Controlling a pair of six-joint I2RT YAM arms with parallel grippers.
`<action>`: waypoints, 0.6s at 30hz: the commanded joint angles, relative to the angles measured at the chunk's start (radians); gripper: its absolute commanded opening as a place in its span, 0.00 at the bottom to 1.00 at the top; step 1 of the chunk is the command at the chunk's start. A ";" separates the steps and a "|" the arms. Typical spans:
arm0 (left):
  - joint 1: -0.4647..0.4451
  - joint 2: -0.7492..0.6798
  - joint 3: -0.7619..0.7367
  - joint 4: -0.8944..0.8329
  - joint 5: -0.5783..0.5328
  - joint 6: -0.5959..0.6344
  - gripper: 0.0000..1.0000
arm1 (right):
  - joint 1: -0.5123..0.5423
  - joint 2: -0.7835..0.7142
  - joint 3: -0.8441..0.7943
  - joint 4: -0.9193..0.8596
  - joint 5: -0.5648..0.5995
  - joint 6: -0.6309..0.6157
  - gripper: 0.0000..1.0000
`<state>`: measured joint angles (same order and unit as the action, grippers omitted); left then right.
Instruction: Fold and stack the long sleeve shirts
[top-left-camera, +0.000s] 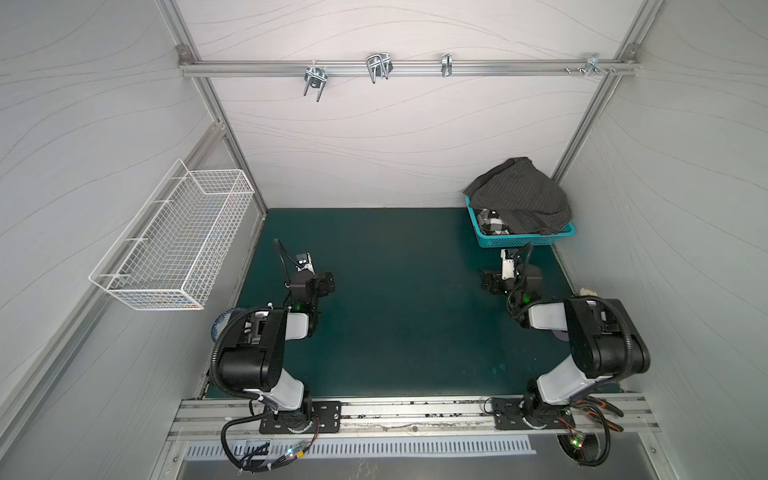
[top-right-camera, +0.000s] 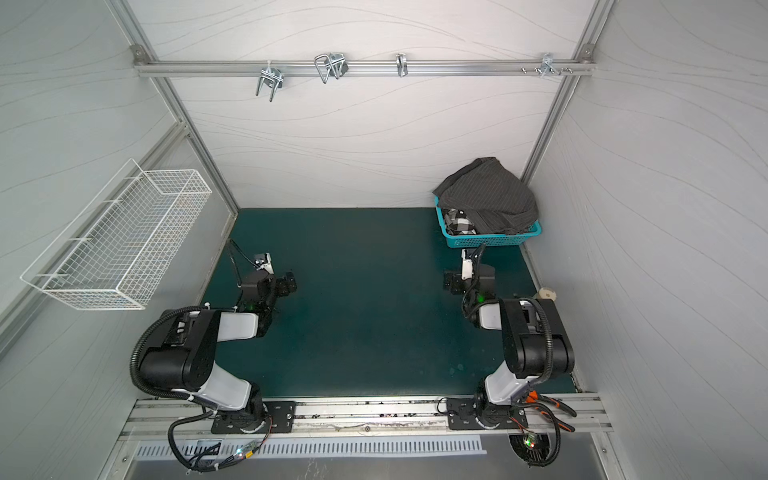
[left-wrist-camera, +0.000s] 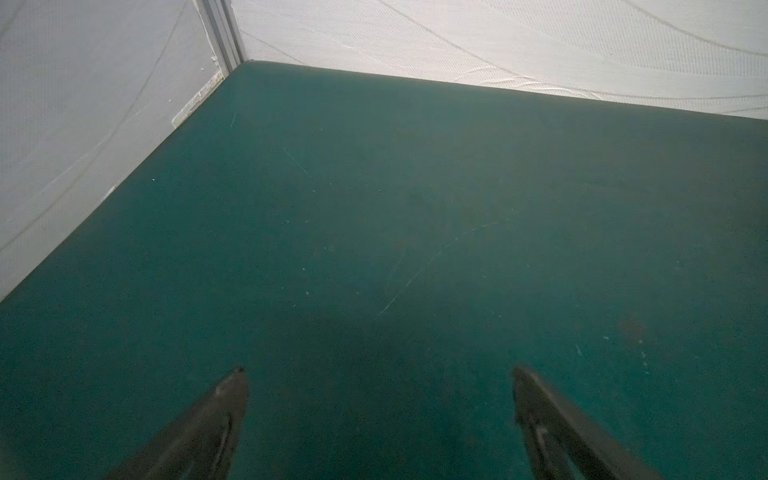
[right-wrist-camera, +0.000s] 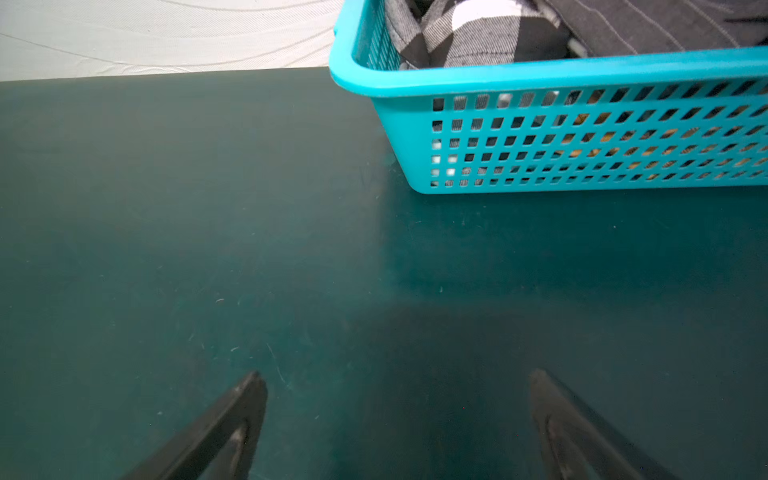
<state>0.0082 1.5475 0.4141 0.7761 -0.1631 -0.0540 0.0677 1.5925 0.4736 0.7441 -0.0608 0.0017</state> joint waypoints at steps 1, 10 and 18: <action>0.006 0.006 0.016 0.045 0.011 0.012 1.00 | 0.011 -0.020 -0.011 0.013 0.003 -0.025 0.99; 0.006 0.005 0.016 0.047 0.011 0.012 1.00 | -0.003 -0.017 -0.007 0.009 -0.020 -0.017 0.99; 0.000 0.003 0.014 0.047 0.007 0.018 1.00 | -0.002 -0.017 -0.007 0.008 -0.020 -0.020 0.99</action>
<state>0.0082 1.5475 0.4141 0.7765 -0.1600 -0.0540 0.0696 1.5921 0.4721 0.7441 -0.0681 0.0017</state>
